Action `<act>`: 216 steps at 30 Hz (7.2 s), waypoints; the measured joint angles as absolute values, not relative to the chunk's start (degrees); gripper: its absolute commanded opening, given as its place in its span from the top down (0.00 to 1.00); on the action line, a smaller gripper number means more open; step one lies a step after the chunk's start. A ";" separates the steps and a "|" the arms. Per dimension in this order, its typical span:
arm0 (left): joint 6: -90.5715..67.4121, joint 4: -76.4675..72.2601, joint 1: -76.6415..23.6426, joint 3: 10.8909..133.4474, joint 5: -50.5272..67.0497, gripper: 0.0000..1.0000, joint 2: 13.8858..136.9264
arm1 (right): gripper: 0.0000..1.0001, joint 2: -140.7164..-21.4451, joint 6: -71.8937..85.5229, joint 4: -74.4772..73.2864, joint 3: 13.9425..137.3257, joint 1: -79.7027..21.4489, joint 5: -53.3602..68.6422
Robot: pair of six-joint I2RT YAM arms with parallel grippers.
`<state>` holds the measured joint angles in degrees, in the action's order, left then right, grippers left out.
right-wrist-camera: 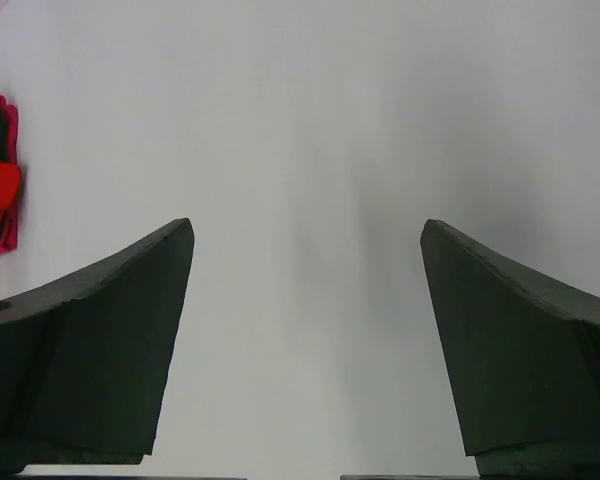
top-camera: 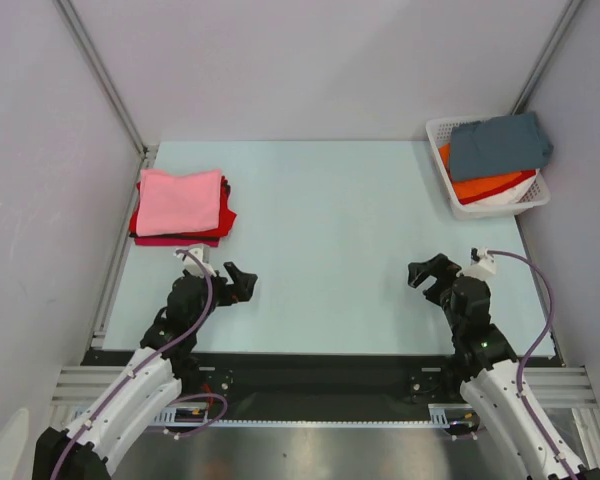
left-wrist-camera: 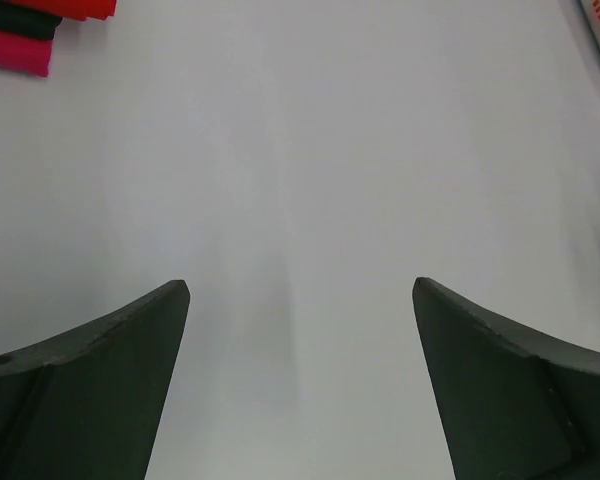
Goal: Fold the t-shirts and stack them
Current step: Grab the tshirt from the pile, then move the tshirt to the center of the board, then flatten the tshirt out
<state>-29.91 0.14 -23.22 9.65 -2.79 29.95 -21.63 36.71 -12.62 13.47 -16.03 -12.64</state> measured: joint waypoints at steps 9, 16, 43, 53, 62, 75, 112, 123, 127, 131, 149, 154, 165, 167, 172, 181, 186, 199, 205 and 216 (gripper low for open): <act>-29.91 0.16 -23.24 9.67 -2.83 0.01 29.50 | 0.00 -29.39 43.22 -11.46 15.62 -15.42 -17.43; -29.93 0.16 -23.24 9.85 -2.66 0.01 31.94 | 0.11 -51.68 45.87 -10.59 37.19 -8.62 -21.85; -29.91 0.19 -23.62 9.96 -2.42 0.00 32.75 | 0.49 -117.75 57.78 -8.14 94.98 14.11 -18.96; -29.89 0.19 -23.66 10.66 -2.42 0.00 34.59 | 1.00 -122.85 50.39 -7.46 101.86 12.73 -21.67; -29.89 0.19 -23.68 10.74 -2.42 0.00 34.83 | 1.00 -107.61 32.40 0.14 96.38 -2.48 -24.93; -29.89 0.19 -23.68 10.74 -2.39 0.00 34.46 | 0.46 -68.20 34.59 10.90 77.45 -10.63 -9.61; -39.33 -12.38 -47.92 16.99 2.22 0.07 48.29 | 0.49 -54.78 31.86 -19.90 31.66 -9.52 5.39; -38.04 -3.99 -50.41 34.09 -7.09 0.20 64.16 | 0.47 -45.74 34.30 -19.03 23.66 -15.53 11.49; -36.34 -1.87 -48.60 36.12 -8.45 0.27 65.56 | 0.45 -45.74 36.03 -19.03 22.28 -21.98 11.22; -35.55 -0.21 -46.83 36.12 -8.62 0.28 66.48 | 0.43 -48.27 38.13 -17.02 20.78 -27.75 10.46; -33.95 -0.69 -46.04 37.69 -4.56 0.78 81.82 | 1.00 -55.31 40.51 -11.86 20.51 -33.30 4.71; -33.43 1.98 -45.34 42.33 -6.22 1.00 86.19 | 1.00 -51.77 39.16 -14.83 25.02 -29.36 3.68; -31.88 15.75 -34.06 52.60 -16.58 1.00 73.08 | 1.00 -55.46 37.58 -18.85 54.87 -10.02 8.21; -31.33 15.77 -34.28 53.93 -17.58 1.00 65.89 | 1.00 -54.00 37.56 -18.90 58.15 -9.65 8.54; -30.74 15.35 -34.98 54.37 -17.80 0.97 51.72 | 1.00 -45.58 37.63 -20.49 57.93 -9.63 8.29; -31.07 13.93 -35.44 42.33 -15.66 0.86 52.05 | 1.00 -38.26 37.74 -25.39 53.71 -9.50 7.40; -30.63 12.93 -35.18 36.36 -15.79 0.67 57.45 | 1.00 -40.38 37.69 -26.92 52.64 -8.75 6.33; -29.45 12.14 -35.51 34.35 -15.62 0.36 69.04 | 1.00 -47.99 37.30 -27.22 52.69 -5.26 -1.08; -29.45 12.86 -39.97 32.36 -15.22 0.30 66.39 | 1.00 -50.57 37.56 -25.28 49.69 -3.03 -0.80; -29.89 13.52 -43.59 27.20 -16.25 0.09 60.62 | 1.00 -50.72 37.50 -22.46 47.05 -0.69 2.33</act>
